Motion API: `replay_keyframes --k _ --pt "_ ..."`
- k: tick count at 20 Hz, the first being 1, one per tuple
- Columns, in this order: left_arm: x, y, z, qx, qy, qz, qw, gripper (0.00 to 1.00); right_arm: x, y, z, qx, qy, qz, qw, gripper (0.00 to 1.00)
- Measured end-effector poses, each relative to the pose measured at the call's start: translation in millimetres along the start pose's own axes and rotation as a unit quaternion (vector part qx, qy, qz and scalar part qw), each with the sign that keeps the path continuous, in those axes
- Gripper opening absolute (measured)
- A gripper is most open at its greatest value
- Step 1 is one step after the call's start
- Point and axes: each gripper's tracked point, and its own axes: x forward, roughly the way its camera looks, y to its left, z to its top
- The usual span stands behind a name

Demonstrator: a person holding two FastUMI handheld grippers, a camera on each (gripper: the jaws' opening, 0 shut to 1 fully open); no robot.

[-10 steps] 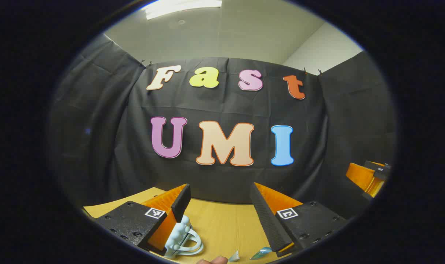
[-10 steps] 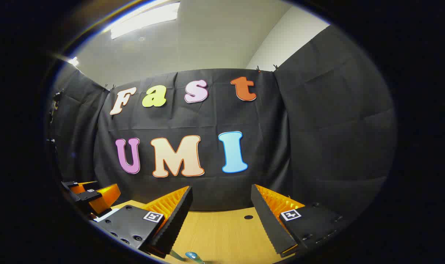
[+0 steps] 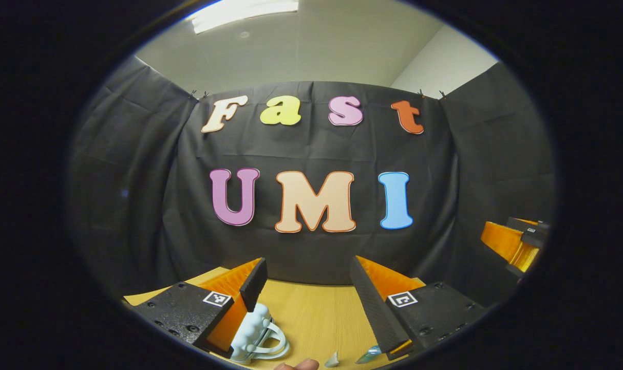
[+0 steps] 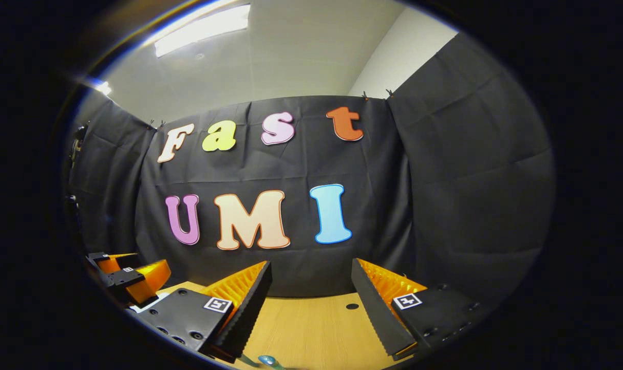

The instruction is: First open the suitcase, pack the skin care products into it, and then close the suitcase.

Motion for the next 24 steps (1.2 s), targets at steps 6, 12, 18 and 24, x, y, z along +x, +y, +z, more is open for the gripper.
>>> replay_keyframes --k 6,12,18,24 --pt "4.8 4.2 -33.4 -0.001 0.034 0.019 0.999 0.94 -1.1 4.7 -8.6 -0.016 -0.001 0.021 1.000 0.97" --pt "7.3 24.0 -93.6 0.037 0.101 0.049 0.993 0.95 7.4 6.0 -42.9 -0.011 0.028 0.045 0.999 0.97" --pt "21.1 41.3 -177.0 0.040 0.204 0.024 0.978 0.94 18.7 16.4 -61.8 -0.008 0.048 0.011 0.999 0.98" --pt "21.8 48.6 -260.3 0.024 0.330 0.005 0.944 0.95 20.9 22.7 -80.7 -0.028 0.074 -0.015 0.997 0.97"
